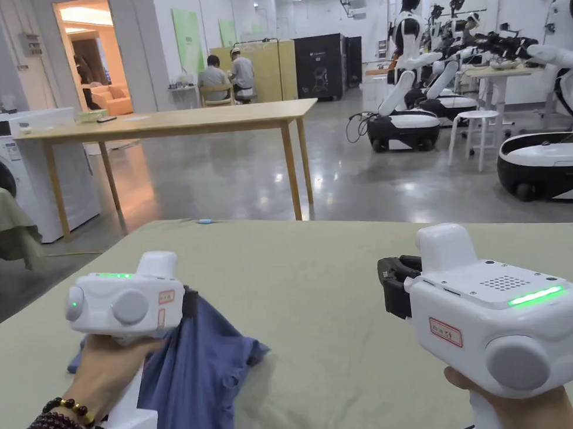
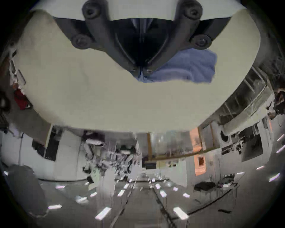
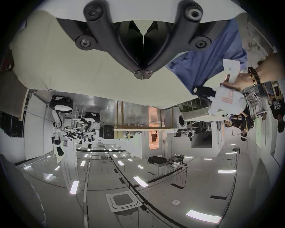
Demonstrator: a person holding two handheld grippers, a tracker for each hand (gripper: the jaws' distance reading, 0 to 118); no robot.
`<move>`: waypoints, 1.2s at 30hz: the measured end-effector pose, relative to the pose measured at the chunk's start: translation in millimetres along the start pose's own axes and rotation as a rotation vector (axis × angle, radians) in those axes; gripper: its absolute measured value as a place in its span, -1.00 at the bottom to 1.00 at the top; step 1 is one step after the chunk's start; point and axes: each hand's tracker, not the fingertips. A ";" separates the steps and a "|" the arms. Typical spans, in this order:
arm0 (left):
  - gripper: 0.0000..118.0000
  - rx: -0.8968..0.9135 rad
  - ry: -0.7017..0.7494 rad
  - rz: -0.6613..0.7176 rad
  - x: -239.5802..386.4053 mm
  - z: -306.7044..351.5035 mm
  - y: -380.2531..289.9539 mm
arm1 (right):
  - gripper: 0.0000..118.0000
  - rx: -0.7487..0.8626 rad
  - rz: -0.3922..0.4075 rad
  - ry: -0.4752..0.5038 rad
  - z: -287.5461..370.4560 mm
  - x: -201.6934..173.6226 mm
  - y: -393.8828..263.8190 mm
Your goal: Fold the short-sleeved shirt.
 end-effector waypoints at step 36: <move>-1.00 -0.233 -0.691 -0.556 571.1 -109.7 -115.0 | -1.00 0.075 -0.066 -0.479 242.7 221.5 -42.7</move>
